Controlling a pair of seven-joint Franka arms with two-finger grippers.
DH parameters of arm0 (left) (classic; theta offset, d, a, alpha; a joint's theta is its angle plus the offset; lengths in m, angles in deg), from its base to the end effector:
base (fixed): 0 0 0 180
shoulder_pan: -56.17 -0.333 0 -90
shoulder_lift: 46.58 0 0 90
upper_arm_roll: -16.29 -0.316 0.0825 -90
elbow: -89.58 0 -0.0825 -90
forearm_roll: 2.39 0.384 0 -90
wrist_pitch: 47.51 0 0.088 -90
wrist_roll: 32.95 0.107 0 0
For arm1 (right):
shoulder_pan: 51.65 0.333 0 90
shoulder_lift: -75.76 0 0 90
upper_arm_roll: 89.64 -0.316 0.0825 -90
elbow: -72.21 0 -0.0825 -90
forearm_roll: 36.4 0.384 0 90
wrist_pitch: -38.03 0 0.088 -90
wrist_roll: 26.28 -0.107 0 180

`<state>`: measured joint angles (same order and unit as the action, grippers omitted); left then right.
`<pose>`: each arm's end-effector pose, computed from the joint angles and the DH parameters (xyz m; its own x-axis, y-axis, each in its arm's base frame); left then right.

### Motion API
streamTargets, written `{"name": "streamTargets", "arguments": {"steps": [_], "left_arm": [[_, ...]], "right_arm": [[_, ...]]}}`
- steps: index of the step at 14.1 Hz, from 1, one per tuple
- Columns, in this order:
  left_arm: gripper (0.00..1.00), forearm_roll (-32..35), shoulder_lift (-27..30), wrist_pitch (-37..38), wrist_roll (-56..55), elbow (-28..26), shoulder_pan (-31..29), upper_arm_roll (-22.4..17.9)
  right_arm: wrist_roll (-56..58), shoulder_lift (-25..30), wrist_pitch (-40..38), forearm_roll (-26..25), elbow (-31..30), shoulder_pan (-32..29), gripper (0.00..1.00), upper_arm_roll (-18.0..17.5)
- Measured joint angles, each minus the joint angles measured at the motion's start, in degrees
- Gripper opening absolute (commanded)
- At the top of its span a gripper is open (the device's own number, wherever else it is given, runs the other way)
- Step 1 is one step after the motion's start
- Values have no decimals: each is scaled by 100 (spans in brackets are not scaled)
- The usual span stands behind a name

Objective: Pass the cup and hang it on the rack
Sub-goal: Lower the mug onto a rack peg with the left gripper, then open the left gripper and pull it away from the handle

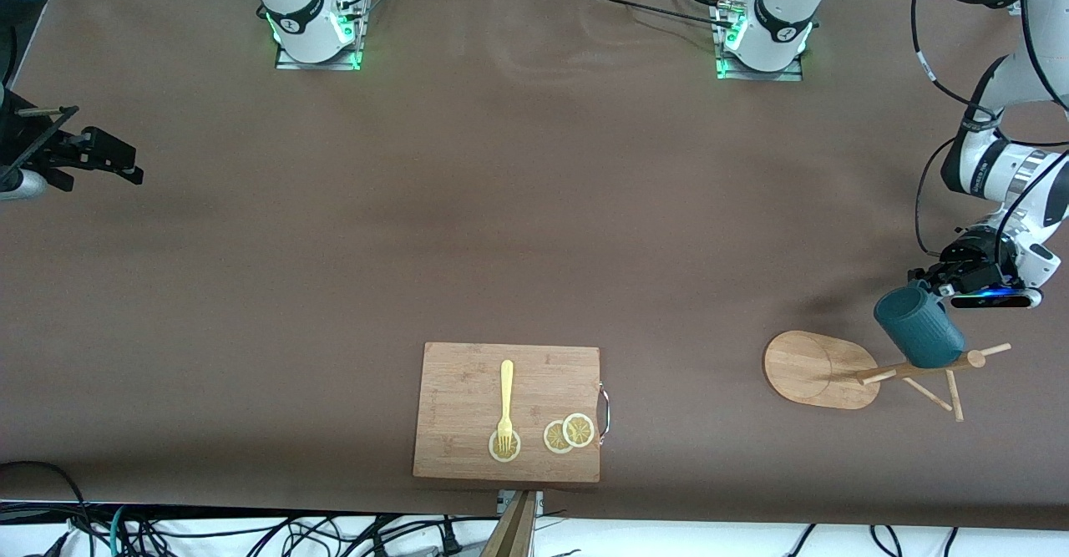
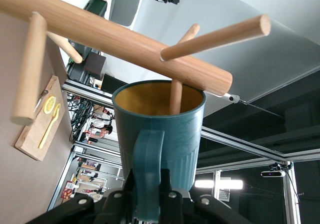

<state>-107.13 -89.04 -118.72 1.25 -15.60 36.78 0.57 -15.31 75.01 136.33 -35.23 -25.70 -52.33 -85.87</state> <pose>0.5714 0.2255 0.1971 0.8345 0.4398 -0.3320 0.1727 0.3634 0.9155 0.5645 -0.0418 0.5641 0.9939 0.1106 -0.0025 0.1105 -0.9937 -0.0202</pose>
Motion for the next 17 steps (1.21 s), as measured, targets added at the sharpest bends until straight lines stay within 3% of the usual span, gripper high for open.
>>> {"name": "streamTargets", "arguments": {"steps": [2,4,5,6,12,17], "left_arm": [[21,-2,-58,14,100,4,-11,0],[44,-3,-97,25,126,11,-14,0],[77,-4,-101,28,145,13,-16,0],[100,-5,-101,29,192,17,-18,0],[100,34,-189,148,891,21,-19,-1],[100,1568,-142,354,1031,83,-65,-204]], "right_arm": [[0,0,3,0,0,0,100,0],[0,0,4,0,0,0,100,0],[0,-1,5,0,0,0,100,0],[0,-1,5,0,0,0,100,0],[-1,-1,6,0,0,0,100,0],[-1,-1,6,0,0,0,100,0]]}}
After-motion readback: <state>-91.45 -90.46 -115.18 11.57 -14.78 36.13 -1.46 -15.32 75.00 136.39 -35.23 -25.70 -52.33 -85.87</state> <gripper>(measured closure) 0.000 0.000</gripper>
